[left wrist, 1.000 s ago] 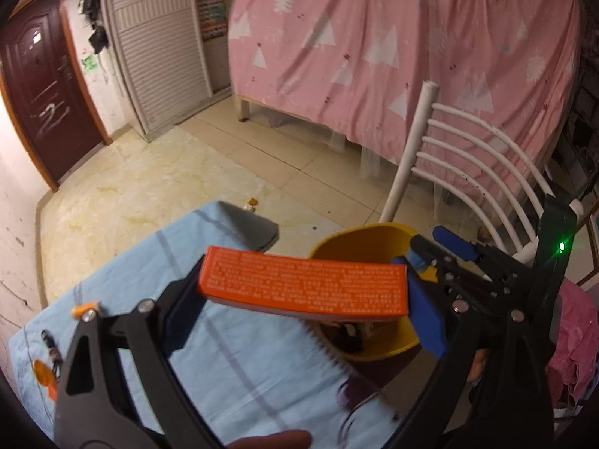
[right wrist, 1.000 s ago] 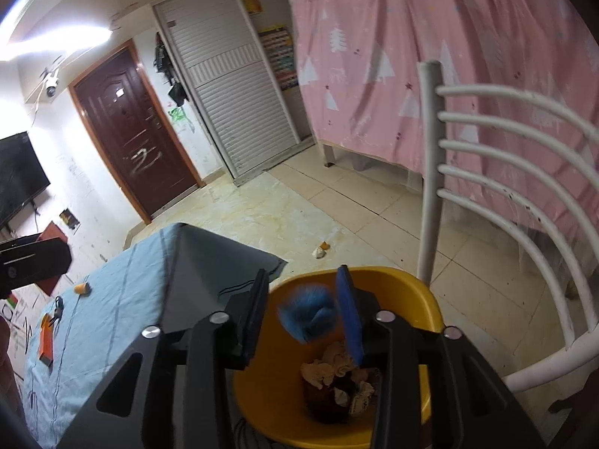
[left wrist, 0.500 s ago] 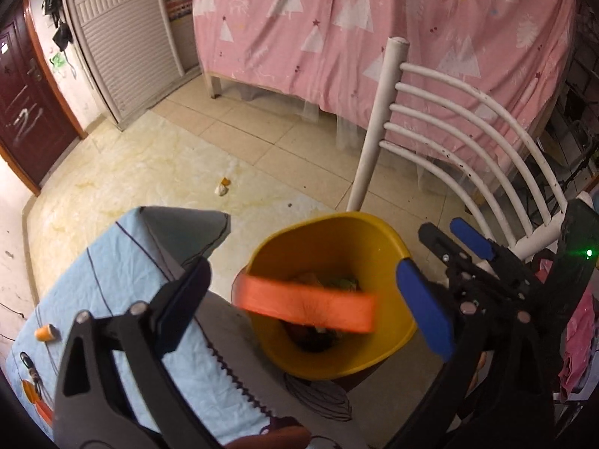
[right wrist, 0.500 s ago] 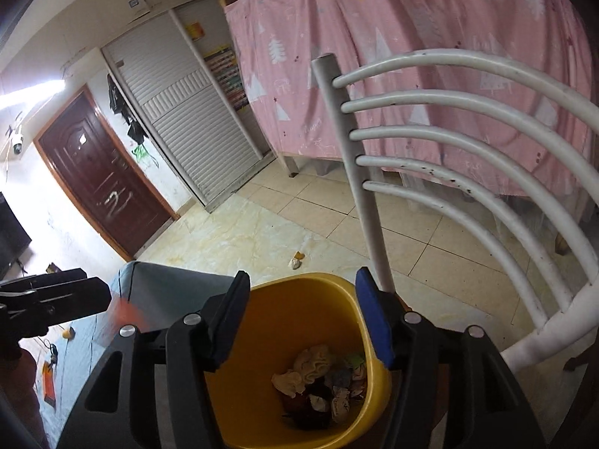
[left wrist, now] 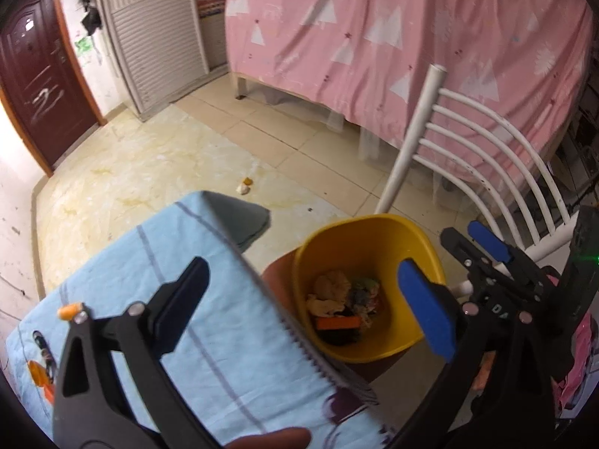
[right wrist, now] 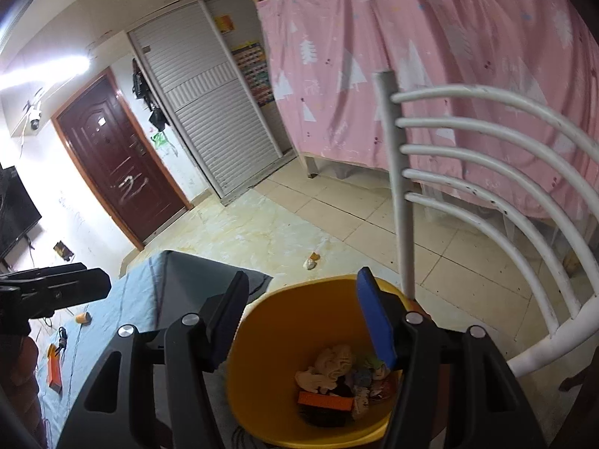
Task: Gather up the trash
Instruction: 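Move both open grippers back over the bed toward the orange bowl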
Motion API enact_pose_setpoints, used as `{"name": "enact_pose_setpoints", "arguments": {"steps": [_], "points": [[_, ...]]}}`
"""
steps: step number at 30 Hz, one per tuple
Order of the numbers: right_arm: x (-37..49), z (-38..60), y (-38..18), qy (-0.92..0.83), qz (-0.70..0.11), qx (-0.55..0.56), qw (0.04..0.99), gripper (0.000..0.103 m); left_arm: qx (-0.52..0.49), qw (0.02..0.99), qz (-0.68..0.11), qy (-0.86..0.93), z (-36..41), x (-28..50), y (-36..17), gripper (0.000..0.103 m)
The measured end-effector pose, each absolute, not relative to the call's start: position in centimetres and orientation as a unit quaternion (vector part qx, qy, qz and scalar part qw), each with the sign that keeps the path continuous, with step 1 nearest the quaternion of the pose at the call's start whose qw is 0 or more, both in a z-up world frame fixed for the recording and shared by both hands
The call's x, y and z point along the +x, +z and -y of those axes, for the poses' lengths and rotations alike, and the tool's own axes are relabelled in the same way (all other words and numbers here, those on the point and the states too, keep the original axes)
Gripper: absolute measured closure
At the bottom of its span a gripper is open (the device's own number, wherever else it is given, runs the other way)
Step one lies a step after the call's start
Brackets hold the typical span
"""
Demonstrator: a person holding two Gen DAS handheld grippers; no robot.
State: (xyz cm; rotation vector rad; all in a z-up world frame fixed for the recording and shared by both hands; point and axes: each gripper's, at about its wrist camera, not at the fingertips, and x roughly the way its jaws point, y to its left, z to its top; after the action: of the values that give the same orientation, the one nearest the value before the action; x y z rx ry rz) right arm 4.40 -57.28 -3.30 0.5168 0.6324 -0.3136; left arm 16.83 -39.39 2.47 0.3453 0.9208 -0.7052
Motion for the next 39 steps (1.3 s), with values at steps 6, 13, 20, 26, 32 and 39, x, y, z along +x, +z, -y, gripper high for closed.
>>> {"name": "enact_pose_setpoints", "arguments": {"steps": [6,13,20,26,32,39], "points": [[5.6,54.8,-1.7,-0.137,-0.307,0.233,0.913,0.043,0.143,0.835,-0.429,-0.315,35.0,17.8,3.4,0.007],[8.3,50.6,-0.4,-0.103,-0.319,0.202,0.92,0.042,0.121,0.848,-0.423,-0.294,29.3,19.1,4.4,0.007],[10.4,46.2,0.6,-0.074,-0.325,0.177,0.926,0.041,0.096,0.861,-0.421,-0.269,24.1,20.2,4.9,0.007],[12.5,42.4,1.2,-0.048,-0.333,0.154,0.929,0.04,0.078,0.871,-0.418,-0.245,19.2,21.2,5.2,0.007],[14.7,38.3,1.7,-0.019,-0.343,0.129,0.93,0.039,0.059,0.882,-0.419,-0.207,13.4,22.8,5.1,0.007],[17.5,33.4,1.8,0.016,-0.355,0.1,0.929,0.038,0.045,0.887,-0.428,-0.165,7.7,24.6,4.0,0.007]]}}
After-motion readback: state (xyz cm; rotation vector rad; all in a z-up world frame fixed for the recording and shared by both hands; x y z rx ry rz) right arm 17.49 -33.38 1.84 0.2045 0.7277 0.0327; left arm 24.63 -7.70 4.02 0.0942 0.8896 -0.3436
